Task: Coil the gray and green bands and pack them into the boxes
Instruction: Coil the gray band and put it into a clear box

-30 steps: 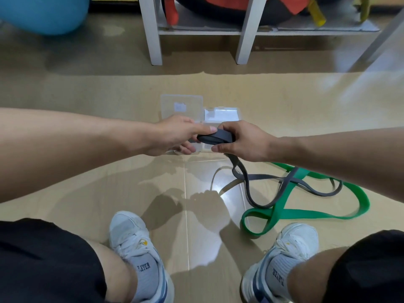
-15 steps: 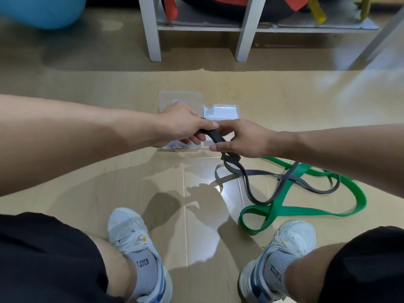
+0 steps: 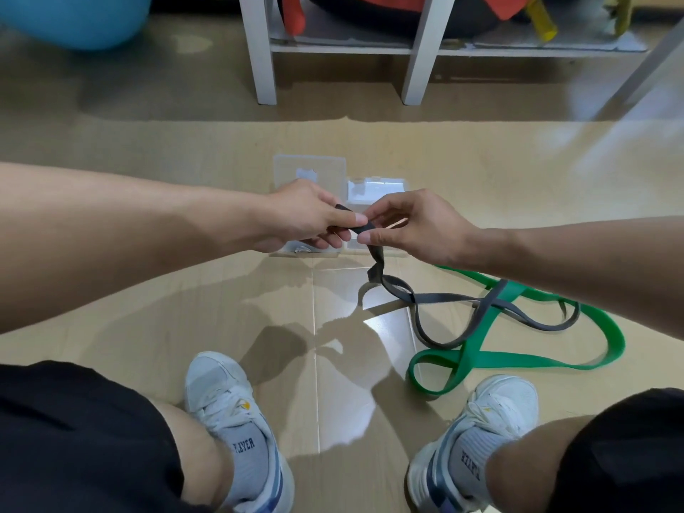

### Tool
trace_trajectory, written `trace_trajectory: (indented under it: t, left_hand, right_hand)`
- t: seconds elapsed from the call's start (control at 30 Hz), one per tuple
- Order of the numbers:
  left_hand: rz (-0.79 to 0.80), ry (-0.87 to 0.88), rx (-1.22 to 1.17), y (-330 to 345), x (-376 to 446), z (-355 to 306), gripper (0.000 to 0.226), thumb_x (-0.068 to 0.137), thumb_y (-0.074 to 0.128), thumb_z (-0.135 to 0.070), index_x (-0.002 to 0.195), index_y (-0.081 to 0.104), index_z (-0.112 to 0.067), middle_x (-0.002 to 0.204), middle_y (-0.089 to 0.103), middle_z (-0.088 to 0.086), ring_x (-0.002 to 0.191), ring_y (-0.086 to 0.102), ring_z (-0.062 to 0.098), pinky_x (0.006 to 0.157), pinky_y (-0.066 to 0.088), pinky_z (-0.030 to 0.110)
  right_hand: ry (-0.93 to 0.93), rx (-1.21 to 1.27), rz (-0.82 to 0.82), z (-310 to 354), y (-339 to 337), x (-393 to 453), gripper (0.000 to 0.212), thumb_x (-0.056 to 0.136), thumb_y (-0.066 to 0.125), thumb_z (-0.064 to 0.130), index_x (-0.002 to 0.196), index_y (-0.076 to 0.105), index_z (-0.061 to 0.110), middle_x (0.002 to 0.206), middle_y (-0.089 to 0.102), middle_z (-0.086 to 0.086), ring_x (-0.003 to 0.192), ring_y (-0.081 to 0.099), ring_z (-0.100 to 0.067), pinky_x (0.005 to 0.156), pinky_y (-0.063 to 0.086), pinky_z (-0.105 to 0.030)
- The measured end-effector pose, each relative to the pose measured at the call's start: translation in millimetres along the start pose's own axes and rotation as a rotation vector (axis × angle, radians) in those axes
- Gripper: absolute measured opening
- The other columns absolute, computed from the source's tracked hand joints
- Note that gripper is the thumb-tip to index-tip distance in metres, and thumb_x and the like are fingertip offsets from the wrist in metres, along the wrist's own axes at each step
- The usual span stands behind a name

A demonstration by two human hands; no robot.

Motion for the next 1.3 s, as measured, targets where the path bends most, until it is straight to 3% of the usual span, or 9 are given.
trace_trajectory:
  t: [0.1, 0.17, 0.3, 0.57, 0.83, 1.0, 1.17, 1.3]
  left_hand:
    - [0.057, -0.03, -0.033, 4, -1, 3, 0.023, 0.088, 0.078, -0.036, 0.091, 0.077, -0.014, 0.078, 0.072, -0.002, 0.066, 0.064, 0.008, 0.065, 0.051, 0.02]
    - [0.094, -0.069, -0.075, 6, -2, 5, 0.029, 0.087, 0.077, -0.042, 0.098, 0.077, -0.015, 0.084, 0.073, -0.004, 0.068, 0.064, 0.007, 0.068, 0.052, 0.021]
    - [0.166, -0.141, -0.239, 5, -4, 7, 0.033, 0.095, 0.068, -0.04, 0.114, 0.076, -0.013, 0.09, 0.073, 0.0, 0.073, 0.067, 0.011, 0.077, 0.056, 0.026]
    - [0.172, -0.141, -0.279, 5, -4, 6, 0.02, 0.099, 0.064, -0.031, 0.108, 0.073, -0.015, 0.099, 0.077, 0.003, 0.084, 0.072, 0.013, 0.089, 0.056, 0.029]
    - [0.148, -0.135, -0.277, 7, -4, 7, 0.014, 0.1, 0.064, -0.028, 0.094, 0.069, -0.018, 0.091, 0.075, 0.001, 0.078, 0.065, 0.011, 0.081, 0.055, 0.028]
    - [0.084, -0.158, -0.331, 6, -3, 9, 0.007, 0.097, 0.068, -0.023, 0.096, 0.071, -0.017, 0.105, 0.061, 0.004, 0.078, 0.061, 0.011, 0.074, 0.056, 0.023]
    - [0.122, -0.165, -0.442, 5, -2, 4, 0.018, 0.1, 0.063, -0.021, 0.114, 0.07, -0.011, 0.106, 0.062, 0.004, 0.077, 0.062, 0.01, 0.077, 0.052, 0.024]
    - [0.15, -0.167, -0.493, 0, -1, -1, 0.024, 0.1, 0.062, -0.024, 0.119, 0.068, -0.011, 0.095, 0.065, -0.001, 0.078, 0.06, 0.01, 0.076, 0.049, 0.025]
  right_hand:
    - [-0.054, 0.002, -0.035, 7, 1, -4, 0.023, 0.078, 0.087, 0.033, 0.099, 0.078, 0.027, 0.084, 0.077, 0.013, 0.082, 0.071, -0.007, 0.075, 0.056, -0.022]
    - [-0.072, -0.024, -0.048, 10, 1, -6, 0.021, 0.078, 0.087, 0.032, 0.098, 0.081, 0.028, 0.081, 0.077, 0.015, 0.079, 0.071, -0.001, 0.074, 0.055, -0.017]
    - [-0.053, -0.066, -0.09, 8, 0, -8, 0.019, 0.082, 0.084, 0.028, 0.1, 0.081, 0.028, 0.085, 0.079, 0.011, 0.083, 0.073, -0.004, 0.083, 0.058, -0.029]
    - [-0.001, -0.07, -0.115, 6, 1, -12, 0.019, 0.084, 0.079, 0.025, 0.102, 0.081, 0.03, 0.083, 0.078, 0.012, 0.081, 0.073, -0.007, 0.083, 0.06, -0.035]
    - [-0.017, -0.091, -0.158, 9, 3, -14, 0.021, 0.082, 0.083, 0.03, 0.102, 0.081, 0.032, 0.087, 0.078, 0.015, 0.084, 0.07, 0.005, 0.086, 0.057, -0.029]
    - [-0.008, -0.127, -0.171, 11, 5, -14, 0.022, 0.083, 0.081, 0.028, 0.103, 0.08, 0.036, 0.084, 0.078, 0.013, 0.079, 0.072, -0.002, 0.08, 0.058, -0.033]
    - [-0.022, -0.006, -0.253, 15, 4, -18, 0.028, 0.086, 0.071, 0.016, 0.106, 0.079, 0.033, 0.087, 0.078, 0.015, 0.085, 0.07, 0.005, 0.081, 0.058, -0.025]
    - [-0.043, 0.16, -0.32, 17, 2, -21, 0.024, 0.088, 0.076, 0.02, 0.107, 0.077, 0.034, 0.093, 0.077, 0.012, 0.087, 0.073, -0.001, 0.08, 0.063, -0.036]
Point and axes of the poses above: each hand's wrist, its own x-axis towards the middle knuckle, its own y-axis out of the palm, z = x × y, the point moved 4 cm from there along x, towards the middle knuckle
